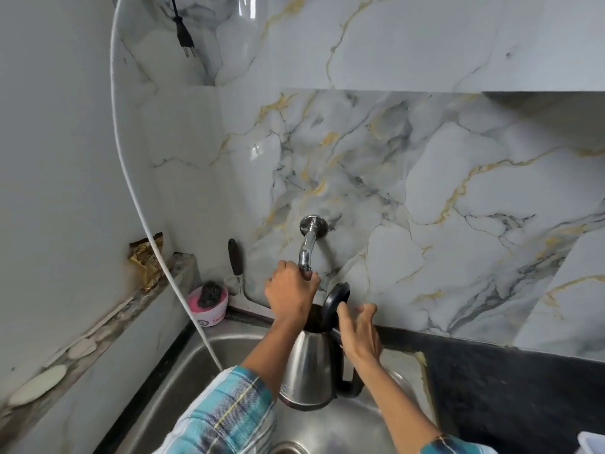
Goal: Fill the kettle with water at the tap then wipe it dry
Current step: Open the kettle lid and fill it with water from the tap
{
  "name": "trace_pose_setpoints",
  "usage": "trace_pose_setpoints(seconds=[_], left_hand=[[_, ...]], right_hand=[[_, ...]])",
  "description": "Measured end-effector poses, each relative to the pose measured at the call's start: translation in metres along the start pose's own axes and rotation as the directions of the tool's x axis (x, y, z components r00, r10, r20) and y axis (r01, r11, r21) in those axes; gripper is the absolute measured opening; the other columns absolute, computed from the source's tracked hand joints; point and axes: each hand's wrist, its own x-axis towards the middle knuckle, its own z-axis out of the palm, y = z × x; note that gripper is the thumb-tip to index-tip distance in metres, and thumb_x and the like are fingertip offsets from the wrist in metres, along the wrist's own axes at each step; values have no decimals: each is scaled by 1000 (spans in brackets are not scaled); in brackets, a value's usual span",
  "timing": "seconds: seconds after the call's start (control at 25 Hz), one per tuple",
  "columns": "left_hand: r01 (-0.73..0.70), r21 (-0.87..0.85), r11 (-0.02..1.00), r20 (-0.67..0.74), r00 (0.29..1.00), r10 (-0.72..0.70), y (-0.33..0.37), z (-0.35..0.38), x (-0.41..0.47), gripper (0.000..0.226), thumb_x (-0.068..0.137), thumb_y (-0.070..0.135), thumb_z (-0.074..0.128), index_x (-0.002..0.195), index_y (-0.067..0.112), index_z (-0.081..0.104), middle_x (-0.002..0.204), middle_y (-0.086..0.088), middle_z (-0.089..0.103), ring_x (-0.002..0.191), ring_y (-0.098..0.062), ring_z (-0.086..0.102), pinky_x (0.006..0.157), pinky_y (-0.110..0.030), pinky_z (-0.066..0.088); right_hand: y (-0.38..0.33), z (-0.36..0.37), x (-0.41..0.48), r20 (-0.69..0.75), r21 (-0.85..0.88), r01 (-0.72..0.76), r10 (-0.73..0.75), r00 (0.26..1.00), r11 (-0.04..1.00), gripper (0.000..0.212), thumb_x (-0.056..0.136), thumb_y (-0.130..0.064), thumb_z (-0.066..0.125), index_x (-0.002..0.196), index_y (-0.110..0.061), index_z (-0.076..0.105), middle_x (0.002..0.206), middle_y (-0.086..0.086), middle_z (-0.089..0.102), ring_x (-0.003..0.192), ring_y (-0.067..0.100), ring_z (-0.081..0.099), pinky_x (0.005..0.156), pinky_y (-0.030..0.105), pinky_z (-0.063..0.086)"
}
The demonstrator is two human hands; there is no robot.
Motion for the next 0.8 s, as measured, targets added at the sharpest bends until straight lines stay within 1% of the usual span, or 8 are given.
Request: trace_pose_setpoints(seconds=[0.16,0.24,0.4,0.52,0.56,0.64,0.72,0.8], left_hand=[[69,-237,969,197,980,-22,-17,-9,18,19,66,38,72,64,19,67,62,0,66,66,-22,65,57,-30,46],[90,-370,925,378,924,61,-33,-16,35,15,72,32,76,74,17,77,74,-4,75,72,-15,68,71,-32,53],[87,-466,880,670,684,287,-45,-35,68,12,80,19,75,88,11,80,95,-9,77,88,-7,66,94,-26,44],[-178,-332,926,707,603,369,-40,-41,87,28,84,35,72,107,20,75,116,-5,73,111,-13,62,100,-30,39],[-364,-213,907,673,619,406,-39,-40,89,46,86,44,66,127,24,63,135,-2,62,128,-15,52,107,-33,35],[-663,45,747,572,630,525,-42,-38,87,77,94,57,45,155,24,13,163,4,14,148,-11,13,120,-42,13],[-758,111,643,564,580,587,-45,-36,81,71,99,55,23,153,25,-11,163,8,-10,149,-9,-7,122,-45,-1],[-769,123,627,598,562,572,-49,-34,78,65,101,51,15,153,25,-13,163,8,-12,150,-11,-8,122,-46,-2]], right_hand=[[-2,12,4,19,44,-22,21,1000,999,54,79,-66,32,111,-23,30,77,-15,46,69,7,45,66,35,40],[-6,14,8,36,56,-62,60,998,997,58,77,-67,32,113,-21,31,81,-7,51,74,16,54,71,40,50],[-9,17,10,75,66,-106,101,992,992,57,77,-66,36,110,-20,31,85,0,54,78,22,58,83,53,58],[-10,14,15,84,64,-99,93,992,993,54,79,-65,39,110,-21,32,86,-1,53,80,21,57,84,57,58],[-10,12,17,84,69,-95,89,992,993,53,80,-64,40,110,-21,33,87,-1,53,80,21,57,84,57,58],[-11,8,19,86,74,-86,80,993,994,51,83,-62,42,111,-20,34,88,1,52,82,22,56,85,58,57],[-12,6,18,99,80,-79,71,993,994,50,83,-60,43,112,-20,34,89,2,52,86,25,56,87,59,56],[-14,3,16,111,75,-67,59,992,995,53,80,-61,43,113,-20,35,90,3,53,87,26,56,87,60,56]])
